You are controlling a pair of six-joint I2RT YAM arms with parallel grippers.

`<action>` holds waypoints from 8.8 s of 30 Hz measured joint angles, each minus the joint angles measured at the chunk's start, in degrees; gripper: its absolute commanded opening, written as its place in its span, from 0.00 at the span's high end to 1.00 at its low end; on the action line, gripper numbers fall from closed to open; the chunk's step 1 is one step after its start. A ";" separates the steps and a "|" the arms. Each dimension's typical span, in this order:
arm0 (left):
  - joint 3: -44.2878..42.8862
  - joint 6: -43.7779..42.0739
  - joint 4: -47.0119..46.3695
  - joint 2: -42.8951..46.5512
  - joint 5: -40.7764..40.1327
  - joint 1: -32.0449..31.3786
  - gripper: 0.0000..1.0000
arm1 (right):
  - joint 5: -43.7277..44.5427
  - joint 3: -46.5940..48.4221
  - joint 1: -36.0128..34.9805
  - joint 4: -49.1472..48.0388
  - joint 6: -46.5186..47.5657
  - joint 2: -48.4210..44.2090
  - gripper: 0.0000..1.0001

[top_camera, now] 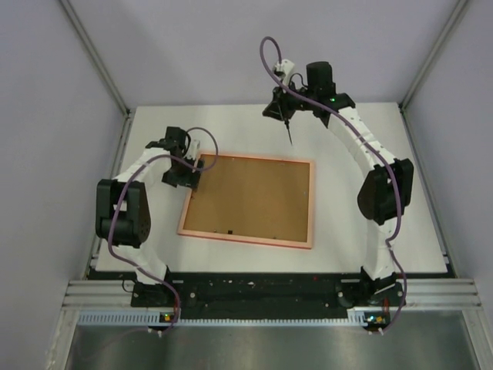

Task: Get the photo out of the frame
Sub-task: Release the photo frame item from the photo frame.

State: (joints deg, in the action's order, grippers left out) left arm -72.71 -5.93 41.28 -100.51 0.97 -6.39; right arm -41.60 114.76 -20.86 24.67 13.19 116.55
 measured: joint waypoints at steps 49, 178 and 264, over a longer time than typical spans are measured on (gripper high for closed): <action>-19.23 -3.45 4.02 -18.71 2.64 -4.63 0.73 | 4.90 6.78 -1.55 -8.22 -18.62 13.05 1.00; -35.50 -9.03 4.22 -28.98 5.20 -10.95 1.00 | 4.92 13.11 1.03 -24.87 -30.91 27.26 1.00; -24.13 -2.40 -0.17 -22.21 0.61 -11.17 1.00 | 36.63 9.05 -11.80 -12.59 -4.66 23.32 1.00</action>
State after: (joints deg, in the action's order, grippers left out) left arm -96.84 -8.34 41.10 -122.72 1.58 -17.56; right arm -4.97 123.81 -32.67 12.08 8.54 139.87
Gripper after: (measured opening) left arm 0.191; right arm 0.225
